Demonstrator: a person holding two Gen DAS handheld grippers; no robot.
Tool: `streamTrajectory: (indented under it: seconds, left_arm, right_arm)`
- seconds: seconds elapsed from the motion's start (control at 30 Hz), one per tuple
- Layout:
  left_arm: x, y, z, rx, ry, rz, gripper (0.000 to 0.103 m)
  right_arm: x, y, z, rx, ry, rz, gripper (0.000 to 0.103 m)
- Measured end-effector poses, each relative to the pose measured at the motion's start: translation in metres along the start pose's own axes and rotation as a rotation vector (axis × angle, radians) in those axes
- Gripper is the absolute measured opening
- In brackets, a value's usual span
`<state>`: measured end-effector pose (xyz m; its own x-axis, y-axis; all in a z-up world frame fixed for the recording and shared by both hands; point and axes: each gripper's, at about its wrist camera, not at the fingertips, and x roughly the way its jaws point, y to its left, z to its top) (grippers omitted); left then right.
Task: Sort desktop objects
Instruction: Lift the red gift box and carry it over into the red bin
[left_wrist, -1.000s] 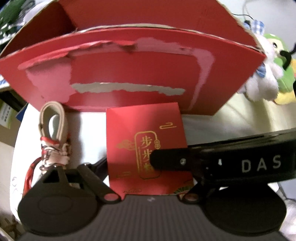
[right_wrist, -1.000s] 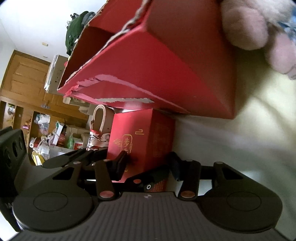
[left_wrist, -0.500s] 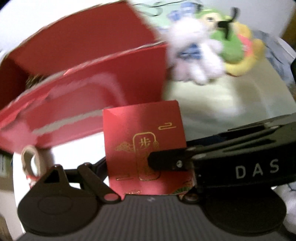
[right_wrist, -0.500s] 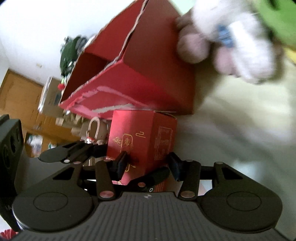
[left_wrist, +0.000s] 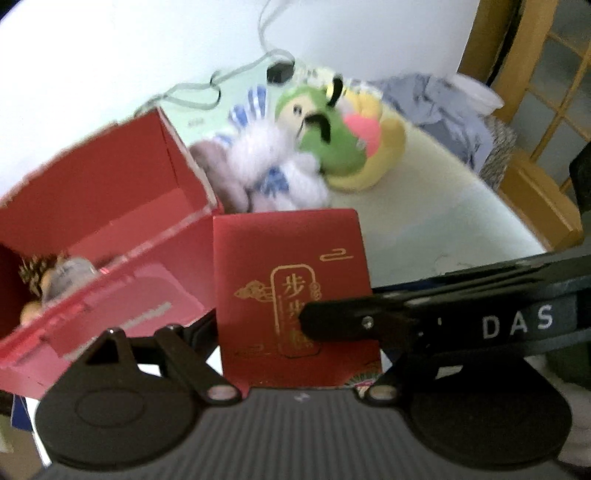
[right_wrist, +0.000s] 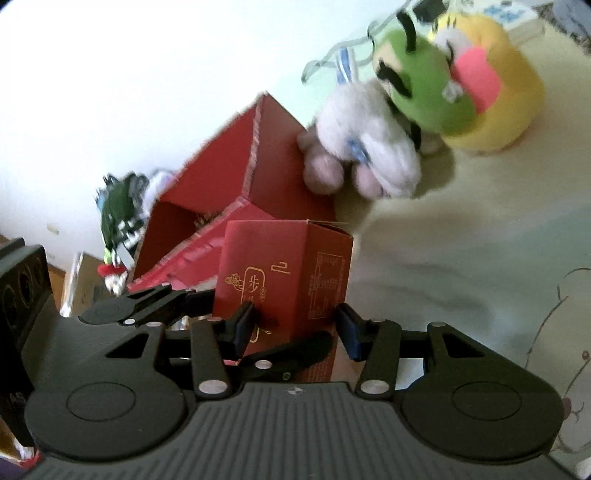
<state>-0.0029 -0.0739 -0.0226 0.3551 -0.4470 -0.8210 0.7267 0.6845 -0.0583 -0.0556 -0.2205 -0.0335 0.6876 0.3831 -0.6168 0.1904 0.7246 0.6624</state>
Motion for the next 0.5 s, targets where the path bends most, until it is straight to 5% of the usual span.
streamTrajectory:
  seconds: [0.5]
  left_arm:
    - [-0.065,0.058,0.030,-0.006,-0.229,0.076,0.083]
  right_arm:
    - [-0.003,0.083,0.026,-0.163,-0.193,0.054,0.053]
